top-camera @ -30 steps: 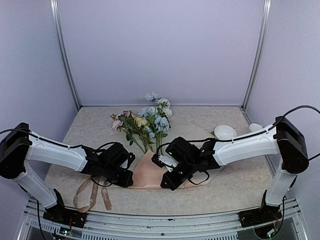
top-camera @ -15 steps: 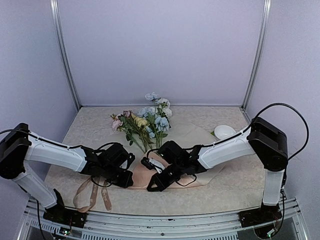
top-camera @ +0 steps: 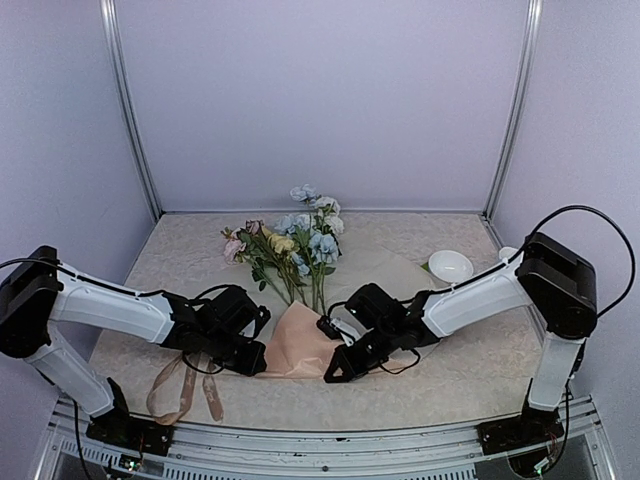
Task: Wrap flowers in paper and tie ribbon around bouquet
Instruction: Press the fold line of the 1/4-folded wrapping paper.
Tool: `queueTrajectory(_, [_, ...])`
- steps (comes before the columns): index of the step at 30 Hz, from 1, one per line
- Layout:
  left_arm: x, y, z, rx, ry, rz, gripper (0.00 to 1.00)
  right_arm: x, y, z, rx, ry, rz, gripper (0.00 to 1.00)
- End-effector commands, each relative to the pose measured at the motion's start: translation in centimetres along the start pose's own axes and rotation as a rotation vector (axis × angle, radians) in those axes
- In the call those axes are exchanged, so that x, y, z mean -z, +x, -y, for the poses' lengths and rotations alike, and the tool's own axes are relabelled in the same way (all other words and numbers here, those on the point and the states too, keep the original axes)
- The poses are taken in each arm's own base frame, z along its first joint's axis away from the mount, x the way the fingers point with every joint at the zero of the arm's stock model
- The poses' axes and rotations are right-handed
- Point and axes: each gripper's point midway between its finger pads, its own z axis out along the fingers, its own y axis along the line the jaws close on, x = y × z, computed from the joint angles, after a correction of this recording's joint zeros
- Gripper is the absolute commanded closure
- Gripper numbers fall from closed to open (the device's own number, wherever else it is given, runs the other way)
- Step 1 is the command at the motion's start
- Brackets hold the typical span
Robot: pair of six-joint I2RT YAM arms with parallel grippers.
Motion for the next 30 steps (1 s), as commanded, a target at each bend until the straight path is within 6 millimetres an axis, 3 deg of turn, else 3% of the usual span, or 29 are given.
queueTrajectory(1, [-0.9,5.9,-3.1,-0.015,-0.109,-0.217,0.90,1.6,4.8,4.8,-0.139,0.150,-0.073,1.00])
queueTrajectory(10, [-0.7,6.0,-3.5,-0.025,-0.129,-0.219,0.90,5.9,7.7,7.7,-0.266,0.201,-0.021,1.00])
queueTrajectory(13, [-0.6,5.9,-3.5,-0.023,-0.126,-0.215,0.90,7.1,9.5,8.7,-0.316,0.215,-0.021,1.00])
queueTrajectory(16, [-0.6,5.9,-3.5,-0.027,-0.128,-0.214,0.90,8.6,9.9,8.8,-0.324,0.213,-0.002,1.00])
queueTrajectory(20, [-0.6,5.9,-3.4,-0.027,-0.123,-0.212,0.90,9.7,8.0,5.6,-0.148,0.190,-0.019,1.00])
queueTrajectory(24, [-0.9,6.0,-3.3,-0.027,-0.125,-0.222,0.90,8.2,3.6,-3.0,0.136,-0.019,0.021,1.00])
queueTrajectory(25, [-0.9,6.1,-3.3,-0.029,-0.125,-0.224,0.90,7.7,2.7,-4.3,0.163,-0.071,0.041,1.00])
queueTrajectory(27, [-0.9,6.1,-3.2,-0.029,-0.124,-0.225,0.90,6.3,0.8,-4.8,0.178,-0.098,0.066,1.00])
queueTrajectory(30, [-0.8,6.2,-3.3,-0.028,-0.128,-0.225,0.90,3.9,-1.6,-3.7,0.167,-0.039,0.060,1.00])
